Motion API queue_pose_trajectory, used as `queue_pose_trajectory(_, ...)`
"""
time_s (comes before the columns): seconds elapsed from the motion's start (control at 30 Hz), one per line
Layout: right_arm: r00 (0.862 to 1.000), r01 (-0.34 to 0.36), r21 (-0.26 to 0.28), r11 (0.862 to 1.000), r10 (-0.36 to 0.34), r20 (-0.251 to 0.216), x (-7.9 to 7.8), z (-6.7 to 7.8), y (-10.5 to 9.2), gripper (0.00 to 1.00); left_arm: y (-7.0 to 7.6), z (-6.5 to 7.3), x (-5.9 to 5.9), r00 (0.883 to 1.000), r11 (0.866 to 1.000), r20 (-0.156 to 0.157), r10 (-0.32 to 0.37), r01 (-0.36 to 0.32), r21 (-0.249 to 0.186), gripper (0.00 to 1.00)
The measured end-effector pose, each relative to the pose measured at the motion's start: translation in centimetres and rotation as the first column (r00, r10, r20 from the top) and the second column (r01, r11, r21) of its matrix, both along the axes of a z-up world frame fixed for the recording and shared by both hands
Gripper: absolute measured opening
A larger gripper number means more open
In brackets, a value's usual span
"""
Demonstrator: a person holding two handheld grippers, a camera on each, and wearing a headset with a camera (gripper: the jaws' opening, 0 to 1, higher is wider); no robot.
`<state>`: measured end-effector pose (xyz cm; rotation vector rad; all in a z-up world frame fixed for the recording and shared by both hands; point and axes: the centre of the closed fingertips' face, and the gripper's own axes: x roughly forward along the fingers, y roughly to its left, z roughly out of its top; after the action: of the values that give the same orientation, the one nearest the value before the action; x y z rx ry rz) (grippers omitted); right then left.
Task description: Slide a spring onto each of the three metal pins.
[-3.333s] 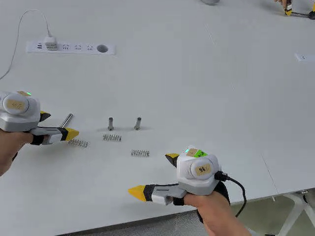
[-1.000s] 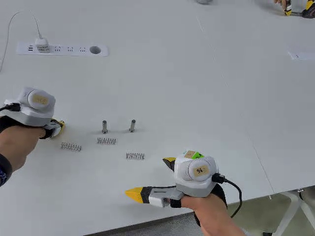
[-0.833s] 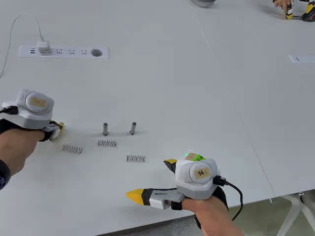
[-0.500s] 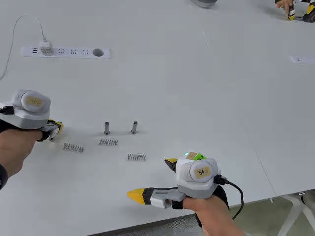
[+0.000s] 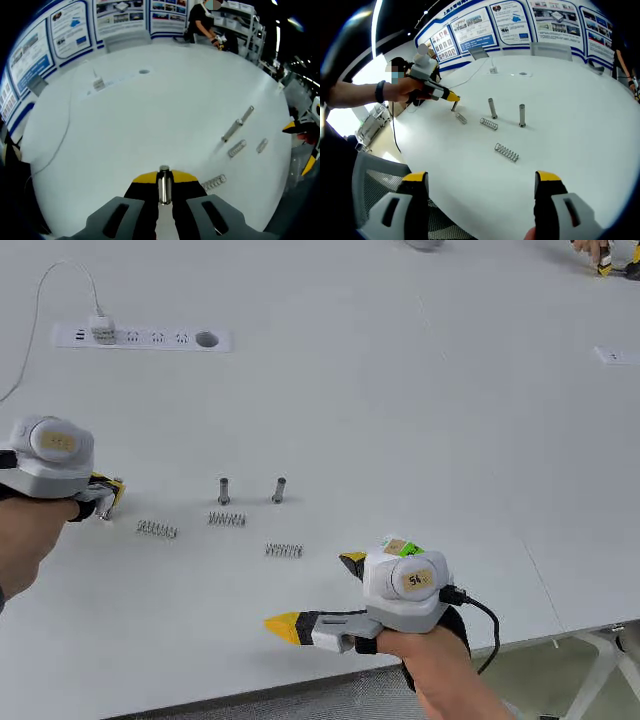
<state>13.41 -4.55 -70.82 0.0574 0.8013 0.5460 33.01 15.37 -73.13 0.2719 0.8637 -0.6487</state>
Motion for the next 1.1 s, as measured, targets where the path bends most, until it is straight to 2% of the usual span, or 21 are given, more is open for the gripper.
queue_pose_trajectory(0.2, 1.000, -0.004, 0.002, 1.000, 0.004, 0.000, -0.1, 0.1, 0.2, 0.89, 0.3, 0.3, -0.5, 1.000, 1.000, 0.001, 0.013, -0.013, -0.012, 0.07)
queue_pose_trajectory(0.63, 1.000, -0.011, 0.000, 1.000, 0.011, 0.002, -0.1, 0.2, 0.4, 0.89, 1.3, 0.8, -0.8, 0.999, 0.998, 0.007, 0.050, -0.050, -0.035, 0.07)
queue_pose_trajectory(1.1, 1.000, -0.014, 0.003, 1.000, 0.014, -0.001, -0.2, 0.1, 0.6, 0.89, 1.1, 1.1, -1.1, 0.999, 0.998, 0.013, 0.049, -0.049, -0.041, 0.07)
